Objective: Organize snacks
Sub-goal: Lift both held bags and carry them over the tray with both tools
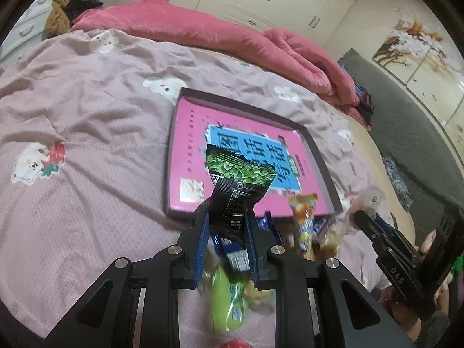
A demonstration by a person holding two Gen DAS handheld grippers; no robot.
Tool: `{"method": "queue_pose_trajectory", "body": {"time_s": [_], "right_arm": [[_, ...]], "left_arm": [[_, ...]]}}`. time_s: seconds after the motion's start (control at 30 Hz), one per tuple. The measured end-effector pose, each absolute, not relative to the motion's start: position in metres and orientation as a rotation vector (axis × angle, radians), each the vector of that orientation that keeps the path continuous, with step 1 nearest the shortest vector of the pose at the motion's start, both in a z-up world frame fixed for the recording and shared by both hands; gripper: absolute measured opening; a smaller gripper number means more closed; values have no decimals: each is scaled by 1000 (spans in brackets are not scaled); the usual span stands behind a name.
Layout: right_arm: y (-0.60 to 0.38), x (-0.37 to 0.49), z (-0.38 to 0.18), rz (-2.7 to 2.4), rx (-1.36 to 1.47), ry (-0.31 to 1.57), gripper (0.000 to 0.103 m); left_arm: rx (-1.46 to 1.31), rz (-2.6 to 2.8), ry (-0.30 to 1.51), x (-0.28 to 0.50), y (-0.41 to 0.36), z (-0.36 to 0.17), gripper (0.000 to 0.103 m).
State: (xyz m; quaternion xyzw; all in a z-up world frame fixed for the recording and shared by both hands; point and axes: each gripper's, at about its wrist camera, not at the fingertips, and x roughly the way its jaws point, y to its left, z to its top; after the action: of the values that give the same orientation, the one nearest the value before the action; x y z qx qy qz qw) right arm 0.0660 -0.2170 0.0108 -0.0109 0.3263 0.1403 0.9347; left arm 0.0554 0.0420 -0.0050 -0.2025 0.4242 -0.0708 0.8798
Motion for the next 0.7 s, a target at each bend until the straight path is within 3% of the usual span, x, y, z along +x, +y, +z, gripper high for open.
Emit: {"method": "queue_pose_trajectory", "body": {"time_s": [0.7], "right_arm": [[-231,134,-17,203,28,743,37]], "left_arm": [[-403,-75,952,112,34,-34,25]]}}
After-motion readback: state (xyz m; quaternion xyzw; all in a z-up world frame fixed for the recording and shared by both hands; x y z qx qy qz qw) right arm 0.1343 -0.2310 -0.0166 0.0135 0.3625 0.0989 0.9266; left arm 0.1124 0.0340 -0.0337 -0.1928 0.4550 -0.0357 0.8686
